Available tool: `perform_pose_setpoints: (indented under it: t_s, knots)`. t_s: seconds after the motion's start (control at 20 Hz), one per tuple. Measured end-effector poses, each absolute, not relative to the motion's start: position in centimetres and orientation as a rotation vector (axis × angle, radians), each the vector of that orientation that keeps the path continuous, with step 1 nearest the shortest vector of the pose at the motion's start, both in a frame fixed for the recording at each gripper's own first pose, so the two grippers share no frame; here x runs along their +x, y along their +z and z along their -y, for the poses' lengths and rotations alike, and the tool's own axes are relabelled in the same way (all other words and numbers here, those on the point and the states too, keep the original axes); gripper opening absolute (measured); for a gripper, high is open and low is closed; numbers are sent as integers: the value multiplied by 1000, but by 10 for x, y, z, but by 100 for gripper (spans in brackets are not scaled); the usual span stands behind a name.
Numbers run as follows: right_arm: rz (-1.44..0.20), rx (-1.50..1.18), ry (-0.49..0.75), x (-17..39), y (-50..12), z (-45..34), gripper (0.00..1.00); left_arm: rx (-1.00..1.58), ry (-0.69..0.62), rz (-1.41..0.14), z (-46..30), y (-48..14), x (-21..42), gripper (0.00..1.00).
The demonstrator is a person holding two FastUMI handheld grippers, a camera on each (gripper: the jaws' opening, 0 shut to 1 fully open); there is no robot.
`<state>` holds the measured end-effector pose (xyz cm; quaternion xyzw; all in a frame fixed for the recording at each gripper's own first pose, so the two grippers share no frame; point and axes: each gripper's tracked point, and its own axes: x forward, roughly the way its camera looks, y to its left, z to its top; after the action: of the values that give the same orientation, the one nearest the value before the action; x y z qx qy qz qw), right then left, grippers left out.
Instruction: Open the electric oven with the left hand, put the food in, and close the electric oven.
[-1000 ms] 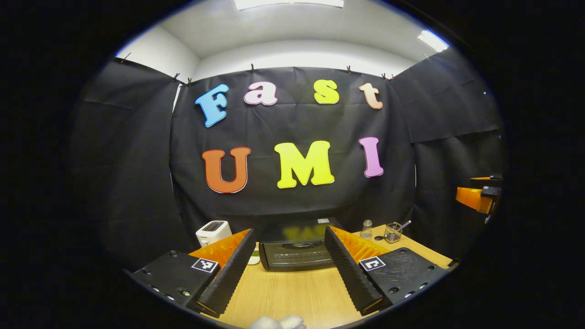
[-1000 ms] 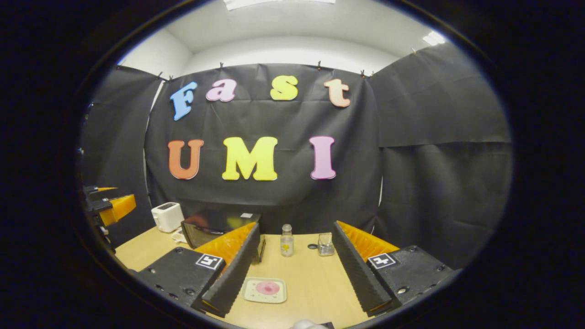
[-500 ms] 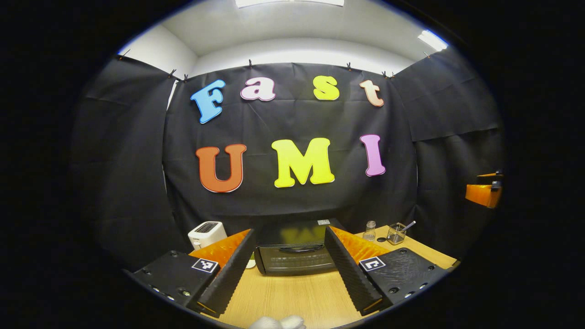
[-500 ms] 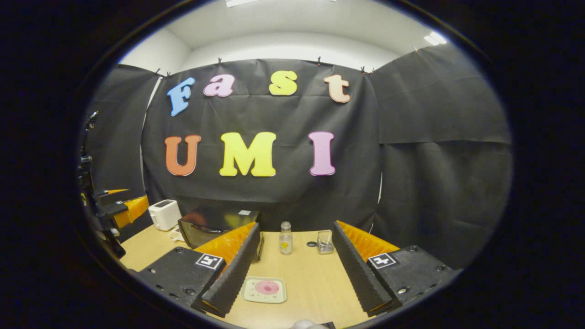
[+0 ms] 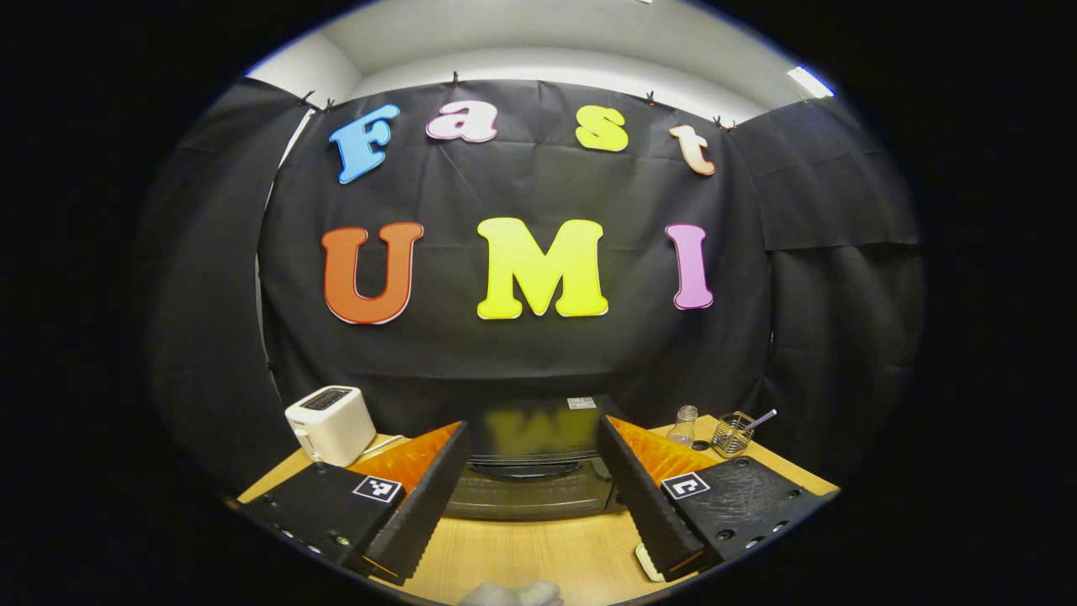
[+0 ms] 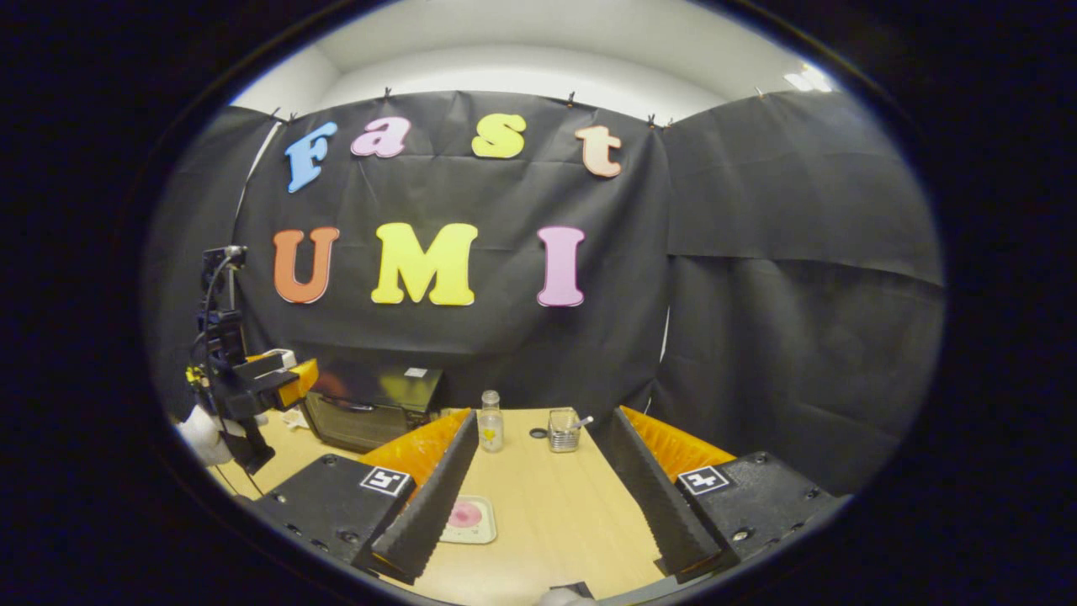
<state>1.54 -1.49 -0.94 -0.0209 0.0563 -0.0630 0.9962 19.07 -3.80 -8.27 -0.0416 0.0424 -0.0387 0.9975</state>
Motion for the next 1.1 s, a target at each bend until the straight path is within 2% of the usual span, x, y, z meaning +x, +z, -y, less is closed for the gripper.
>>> perform_pose_setpoints:
  t_s: [0.3, 0.5, 0.95, 1.0, 1.05, 1.1]
  knots:
    - [-166, -30, -171, 5, -26, 31, 100, -38, -34, -185, 39, -143, 258, 97]
    - [-208, -13, -197, 0, -42, 36, 100, -27, -49, -263, 49, -180, 280, 97]
    - [-233, 7, -182, 3, -49, 30, 100, -26, -46, -308, 47, -198, 282, 97]
    - [-233, 8, -174, 4, -50, 27, 96, -24, -47, -312, 47, -198, 279, 97]
    - [-232, 9, -166, 5, -51, 24, 100, -22, -48, -314, 47, -199, 276, 97]
    - [-231, 9, -157, 5, -52, 21, 96, -21, -48, -317, 47, -200, 271, 98]
